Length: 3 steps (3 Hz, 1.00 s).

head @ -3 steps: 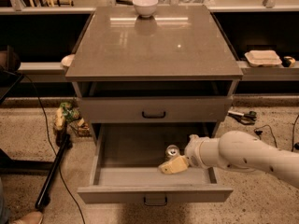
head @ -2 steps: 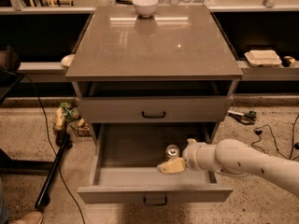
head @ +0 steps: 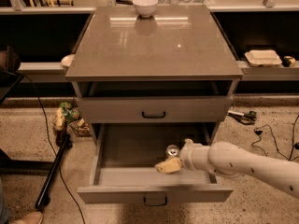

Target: Pick 7up can from middle drawer and place on counter

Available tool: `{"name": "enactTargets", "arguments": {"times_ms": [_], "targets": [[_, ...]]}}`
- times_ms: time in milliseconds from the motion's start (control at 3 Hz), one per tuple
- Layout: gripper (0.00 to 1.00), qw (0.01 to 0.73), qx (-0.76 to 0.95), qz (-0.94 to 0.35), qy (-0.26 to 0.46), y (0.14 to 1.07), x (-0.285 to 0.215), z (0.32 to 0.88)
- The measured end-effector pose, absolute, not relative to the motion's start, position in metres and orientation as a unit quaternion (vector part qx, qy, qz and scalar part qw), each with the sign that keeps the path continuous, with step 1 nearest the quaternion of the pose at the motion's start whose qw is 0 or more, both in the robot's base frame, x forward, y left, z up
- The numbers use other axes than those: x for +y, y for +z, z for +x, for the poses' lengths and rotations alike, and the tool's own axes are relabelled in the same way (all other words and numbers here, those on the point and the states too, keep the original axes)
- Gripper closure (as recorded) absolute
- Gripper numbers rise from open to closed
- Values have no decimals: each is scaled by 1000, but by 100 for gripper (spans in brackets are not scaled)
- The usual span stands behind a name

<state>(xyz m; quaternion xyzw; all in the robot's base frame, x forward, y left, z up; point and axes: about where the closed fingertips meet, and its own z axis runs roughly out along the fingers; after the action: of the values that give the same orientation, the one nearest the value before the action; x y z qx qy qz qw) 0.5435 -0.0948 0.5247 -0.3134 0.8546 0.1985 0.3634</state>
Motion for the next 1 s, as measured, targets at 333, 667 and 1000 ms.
{"name": "enactTargets", "arguments": {"times_ms": [333,667,1000], "targets": [[0,382,848,-316,187,497,-91,566],[0,398,841,-317,183,475,-87,583],[0,409,838,-315,178,458,-84,595]]}}
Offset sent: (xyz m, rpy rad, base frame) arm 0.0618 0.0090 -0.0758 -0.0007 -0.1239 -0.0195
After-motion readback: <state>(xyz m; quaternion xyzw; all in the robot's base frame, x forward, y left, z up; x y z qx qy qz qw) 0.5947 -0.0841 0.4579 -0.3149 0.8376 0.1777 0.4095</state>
